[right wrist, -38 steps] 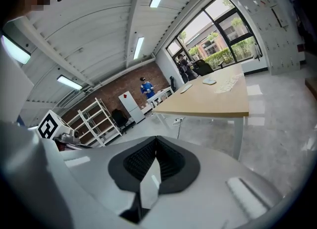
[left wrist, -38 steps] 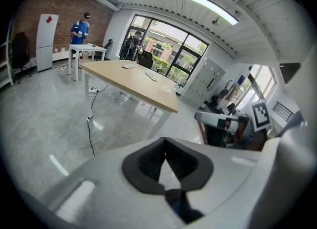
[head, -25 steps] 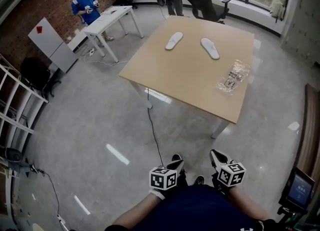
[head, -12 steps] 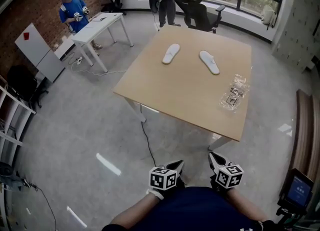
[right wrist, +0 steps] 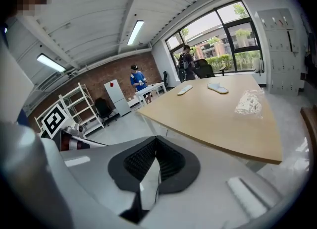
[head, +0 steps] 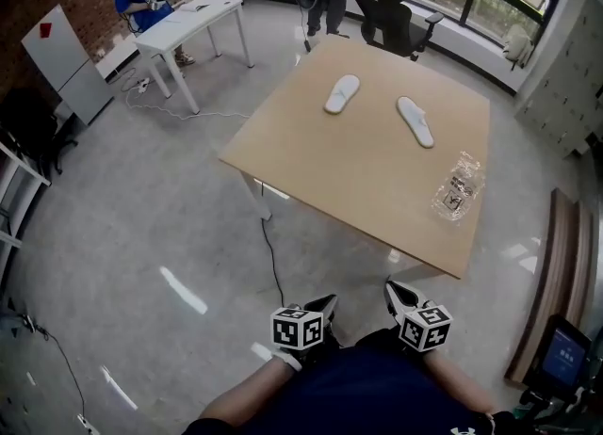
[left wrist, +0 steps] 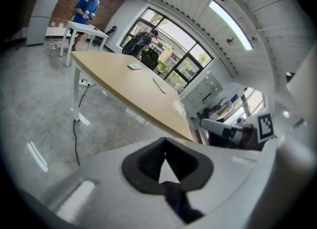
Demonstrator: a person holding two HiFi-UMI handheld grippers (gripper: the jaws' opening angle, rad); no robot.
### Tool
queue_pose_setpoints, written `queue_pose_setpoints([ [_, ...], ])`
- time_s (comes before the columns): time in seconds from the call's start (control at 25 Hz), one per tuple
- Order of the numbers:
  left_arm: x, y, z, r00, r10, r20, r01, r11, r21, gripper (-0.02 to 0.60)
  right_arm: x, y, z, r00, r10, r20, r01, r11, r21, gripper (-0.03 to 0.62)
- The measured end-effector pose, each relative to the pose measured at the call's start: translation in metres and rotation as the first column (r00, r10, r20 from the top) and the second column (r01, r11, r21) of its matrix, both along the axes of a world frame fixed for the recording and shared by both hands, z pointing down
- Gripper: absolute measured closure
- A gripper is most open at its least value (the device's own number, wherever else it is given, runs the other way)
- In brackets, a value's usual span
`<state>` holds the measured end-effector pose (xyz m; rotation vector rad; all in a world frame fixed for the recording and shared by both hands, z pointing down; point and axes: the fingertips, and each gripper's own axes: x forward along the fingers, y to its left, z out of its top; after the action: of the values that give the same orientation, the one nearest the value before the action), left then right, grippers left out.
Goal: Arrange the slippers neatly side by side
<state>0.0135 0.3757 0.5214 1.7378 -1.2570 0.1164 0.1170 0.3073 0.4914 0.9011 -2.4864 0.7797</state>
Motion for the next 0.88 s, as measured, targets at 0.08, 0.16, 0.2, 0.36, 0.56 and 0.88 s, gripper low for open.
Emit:
queue_pose_setpoints([
  [0.08, -0.012, -0.001, 0.002, 1.0, -0.03, -0.009, 0.03, 1.0, -0.005, 0.578, -0.01, -0.003, 0.0, 1.0, -0.021, -0.011, 0.021, 1.0, 0.004, 0.583],
  [0.16, -0.02, -0.004, 0.005, 0.999, -0.048, -0.017, 0.048, 0.999, -0.012, 0.578, -0.019, -0.006, 0.002, 0.999, -0.037, -0.018, 0.037, 0.999, 0.001, 0.583],
  [0.2, -0.022, -0.005, 0.007, 0.998, -0.052, -0.022, 0.052, 0.999, -0.014, 0.578, -0.023, -0.007, 0.003, 0.999, -0.041, -0.02, 0.041, 0.999, -0.002, 0.583],
  [0.36, -0.028, -0.01, 0.013, 0.997, -0.067, -0.031, 0.066, 0.997, -0.028, 0.578, -0.03, -0.016, 0.01, 0.999, -0.047, -0.02, 0.046, 0.999, -0.019, 0.583],
  [0.56, -0.037, -0.051, 0.017, 0.995, -0.098, -0.006, 0.097, 0.995, -0.027, 0.578, -0.039, -0.064, 0.015, 0.998, -0.061, 0.011, 0.061, 0.998, -0.018, 0.583],
  [0.88, -0.054, -0.078, 0.007, 0.99, -0.128, 0.056, 0.128, 0.992, -0.009, 0.578, -0.057, -0.098, 0.011, 0.994, -0.085, 0.065, 0.086, 0.996, -0.012, 0.583],
])
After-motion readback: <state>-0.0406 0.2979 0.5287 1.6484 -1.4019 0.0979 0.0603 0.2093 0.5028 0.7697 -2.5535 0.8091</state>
